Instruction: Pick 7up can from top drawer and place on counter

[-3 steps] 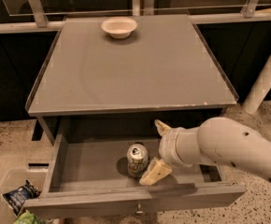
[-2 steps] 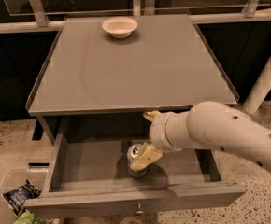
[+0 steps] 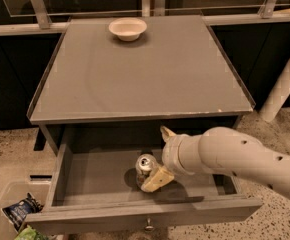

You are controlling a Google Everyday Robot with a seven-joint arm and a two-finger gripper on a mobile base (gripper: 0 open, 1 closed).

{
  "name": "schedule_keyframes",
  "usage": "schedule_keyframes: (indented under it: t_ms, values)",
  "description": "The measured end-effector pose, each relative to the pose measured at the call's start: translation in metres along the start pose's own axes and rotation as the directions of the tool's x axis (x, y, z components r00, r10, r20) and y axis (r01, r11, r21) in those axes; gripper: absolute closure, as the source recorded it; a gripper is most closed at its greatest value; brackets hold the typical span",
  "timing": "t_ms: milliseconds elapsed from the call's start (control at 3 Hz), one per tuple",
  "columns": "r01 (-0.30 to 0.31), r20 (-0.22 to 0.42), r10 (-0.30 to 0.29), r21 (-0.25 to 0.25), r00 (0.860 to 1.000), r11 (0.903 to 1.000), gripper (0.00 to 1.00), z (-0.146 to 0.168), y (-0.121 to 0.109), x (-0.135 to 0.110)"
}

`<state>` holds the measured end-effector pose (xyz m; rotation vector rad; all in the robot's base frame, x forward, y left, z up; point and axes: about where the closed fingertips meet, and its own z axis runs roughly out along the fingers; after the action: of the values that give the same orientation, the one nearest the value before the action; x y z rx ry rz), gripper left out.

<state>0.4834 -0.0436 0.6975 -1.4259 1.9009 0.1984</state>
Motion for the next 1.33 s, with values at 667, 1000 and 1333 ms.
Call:
schedule_keyframes:
  t_ms: [667, 1000, 1333]
  values:
    - [-0.023, -0.091, 0.019, -0.040, 0.996, 0.9989, 0.00, 0.036, 0.045, 0.051]
    - [-0.023, -0.091, 0.019, -0.040, 0.996, 0.9989, 0.00, 0.036, 0.044, 0.051]
    - [0.045, -0.037, -0.047, -0.056, 0.998, 0.9974, 0.00, 0.049, 0.064, 0.017]
